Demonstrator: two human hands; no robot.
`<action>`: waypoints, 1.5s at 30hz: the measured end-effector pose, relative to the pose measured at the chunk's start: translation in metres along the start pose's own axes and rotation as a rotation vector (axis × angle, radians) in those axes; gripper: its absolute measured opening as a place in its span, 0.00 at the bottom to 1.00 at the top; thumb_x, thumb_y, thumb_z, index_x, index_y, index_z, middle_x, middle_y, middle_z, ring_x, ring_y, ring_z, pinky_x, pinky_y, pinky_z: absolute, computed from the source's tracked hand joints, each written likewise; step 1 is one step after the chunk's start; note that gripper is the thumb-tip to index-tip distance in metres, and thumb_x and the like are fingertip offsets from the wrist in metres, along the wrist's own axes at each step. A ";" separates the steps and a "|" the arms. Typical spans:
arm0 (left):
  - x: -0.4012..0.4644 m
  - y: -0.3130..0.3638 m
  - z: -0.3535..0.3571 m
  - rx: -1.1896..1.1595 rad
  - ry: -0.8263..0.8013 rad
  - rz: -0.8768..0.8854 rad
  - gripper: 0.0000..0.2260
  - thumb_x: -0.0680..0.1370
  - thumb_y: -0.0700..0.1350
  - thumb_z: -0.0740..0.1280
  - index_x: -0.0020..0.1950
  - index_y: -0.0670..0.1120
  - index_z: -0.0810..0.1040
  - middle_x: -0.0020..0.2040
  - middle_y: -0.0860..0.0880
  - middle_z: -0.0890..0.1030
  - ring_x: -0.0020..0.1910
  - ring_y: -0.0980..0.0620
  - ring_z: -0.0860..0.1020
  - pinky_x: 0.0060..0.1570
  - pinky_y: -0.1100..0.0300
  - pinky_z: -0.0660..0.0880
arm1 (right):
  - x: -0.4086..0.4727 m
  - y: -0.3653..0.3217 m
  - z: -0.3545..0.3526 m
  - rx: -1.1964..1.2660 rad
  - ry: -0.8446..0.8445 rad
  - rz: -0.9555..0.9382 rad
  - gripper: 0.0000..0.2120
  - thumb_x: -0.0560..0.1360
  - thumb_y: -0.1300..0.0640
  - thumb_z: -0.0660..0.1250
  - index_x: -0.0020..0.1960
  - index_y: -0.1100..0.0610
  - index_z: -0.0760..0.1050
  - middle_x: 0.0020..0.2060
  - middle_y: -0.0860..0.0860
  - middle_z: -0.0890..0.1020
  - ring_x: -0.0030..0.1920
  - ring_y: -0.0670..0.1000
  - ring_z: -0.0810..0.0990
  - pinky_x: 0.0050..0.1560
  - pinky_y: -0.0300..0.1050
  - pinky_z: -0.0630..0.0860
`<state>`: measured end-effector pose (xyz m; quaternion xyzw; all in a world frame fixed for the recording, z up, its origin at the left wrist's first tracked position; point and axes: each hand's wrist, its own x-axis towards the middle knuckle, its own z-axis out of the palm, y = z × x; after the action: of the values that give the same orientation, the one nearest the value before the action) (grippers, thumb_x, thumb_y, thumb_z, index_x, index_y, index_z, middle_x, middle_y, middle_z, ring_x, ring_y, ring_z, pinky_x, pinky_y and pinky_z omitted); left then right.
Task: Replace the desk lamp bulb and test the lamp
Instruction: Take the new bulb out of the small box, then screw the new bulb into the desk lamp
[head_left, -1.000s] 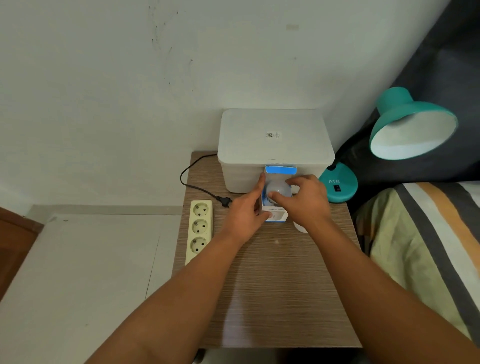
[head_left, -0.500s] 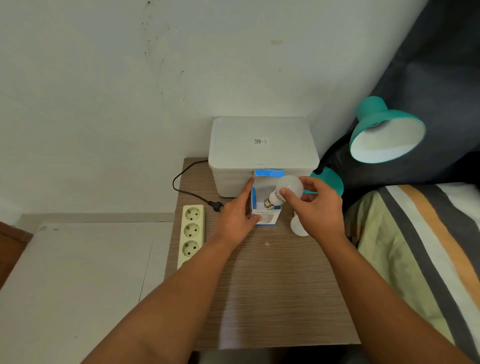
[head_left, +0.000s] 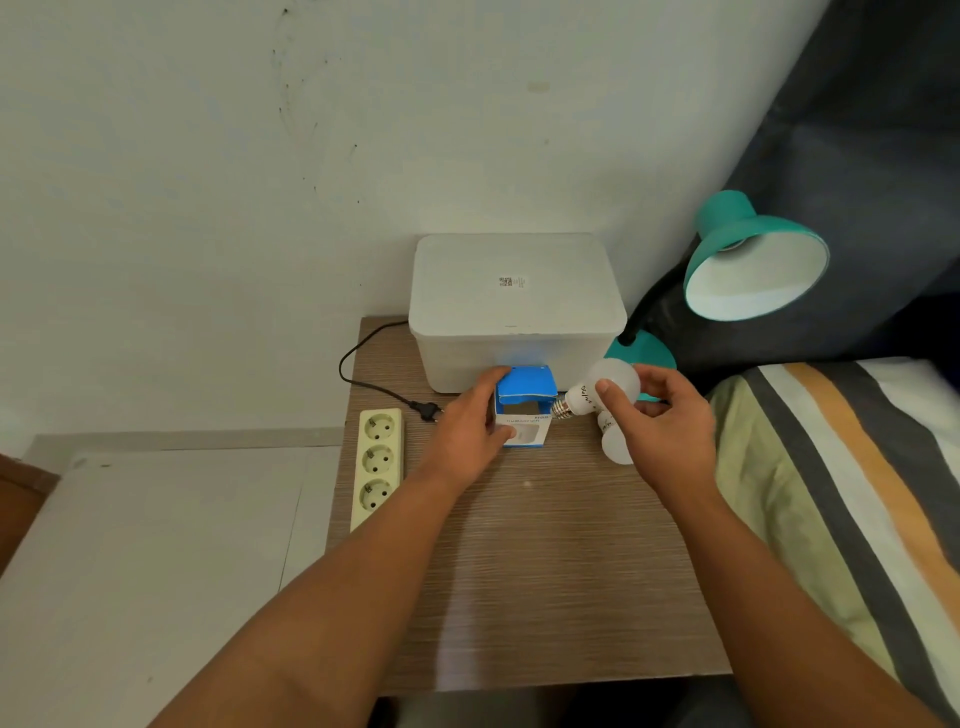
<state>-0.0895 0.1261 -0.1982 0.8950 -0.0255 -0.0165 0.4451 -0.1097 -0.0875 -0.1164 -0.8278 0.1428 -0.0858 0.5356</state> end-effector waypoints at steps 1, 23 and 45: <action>0.000 0.000 0.000 0.001 -0.001 0.000 0.33 0.74 0.38 0.74 0.71 0.60 0.64 0.59 0.48 0.80 0.53 0.50 0.81 0.55 0.49 0.80 | 0.000 0.002 -0.002 0.005 0.006 0.002 0.24 0.69 0.43 0.76 0.60 0.52 0.77 0.51 0.44 0.82 0.45 0.44 0.82 0.45 0.41 0.79; -0.012 0.024 -0.007 0.225 -0.006 -0.028 0.33 0.77 0.47 0.72 0.78 0.53 0.61 0.75 0.48 0.68 0.73 0.49 0.67 0.66 0.54 0.68 | -0.011 0.019 -0.028 0.290 0.075 0.081 0.16 0.71 0.45 0.74 0.57 0.43 0.76 0.51 0.47 0.81 0.51 0.50 0.83 0.53 0.56 0.82; 0.056 0.207 -0.003 0.247 -0.027 0.431 0.41 0.74 0.45 0.74 0.81 0.57 0.55 0.75 0.48 0.66 0.72 0.50 0.67 0.65 0.65 0.62 | 0.024 -0.021 -0.082 0.434 0.335 -0.024 0.26 0.71 0.59 0.76 0.64 0.47 0.70 0.49 0.38 0.77 0.44 0.34 0.81 0.42 0.30 0.78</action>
<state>-0.0401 0.0008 -0.0316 0.9162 -0.2236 0.0699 0.3251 -0.1083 -0.1579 -0.0639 -0.6695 0.1979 -0.2564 0.6685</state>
